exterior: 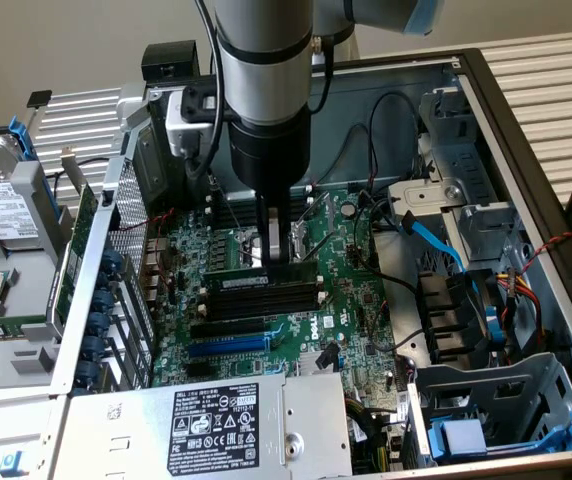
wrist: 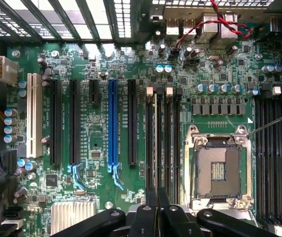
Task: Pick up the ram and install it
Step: 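Insert the ram into the slot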
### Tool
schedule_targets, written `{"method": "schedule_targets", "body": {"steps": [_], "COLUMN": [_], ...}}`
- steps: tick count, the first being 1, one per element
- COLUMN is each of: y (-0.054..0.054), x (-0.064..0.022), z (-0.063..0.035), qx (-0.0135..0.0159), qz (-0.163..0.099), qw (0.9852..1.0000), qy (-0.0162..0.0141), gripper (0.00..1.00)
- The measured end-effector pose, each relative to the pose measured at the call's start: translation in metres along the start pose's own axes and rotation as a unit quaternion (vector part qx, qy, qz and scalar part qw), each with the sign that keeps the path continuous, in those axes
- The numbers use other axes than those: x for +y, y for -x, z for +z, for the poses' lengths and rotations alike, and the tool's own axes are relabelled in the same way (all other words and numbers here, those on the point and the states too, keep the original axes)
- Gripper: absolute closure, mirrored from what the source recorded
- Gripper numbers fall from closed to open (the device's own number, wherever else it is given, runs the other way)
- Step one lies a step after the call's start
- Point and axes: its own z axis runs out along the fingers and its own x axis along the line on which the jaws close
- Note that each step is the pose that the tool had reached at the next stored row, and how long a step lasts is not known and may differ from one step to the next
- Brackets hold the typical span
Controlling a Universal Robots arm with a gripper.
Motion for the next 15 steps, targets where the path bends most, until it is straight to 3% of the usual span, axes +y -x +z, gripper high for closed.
{"method": "schedule_targets", "body": {"steps": [15], "y": [-0.0034], "x": [0.0008], "z": [0.0065], "qx": [0.0], "qz": [-0.002], "qw": [1.0], "qy": [0.0007], "gripper": [0.88]}}
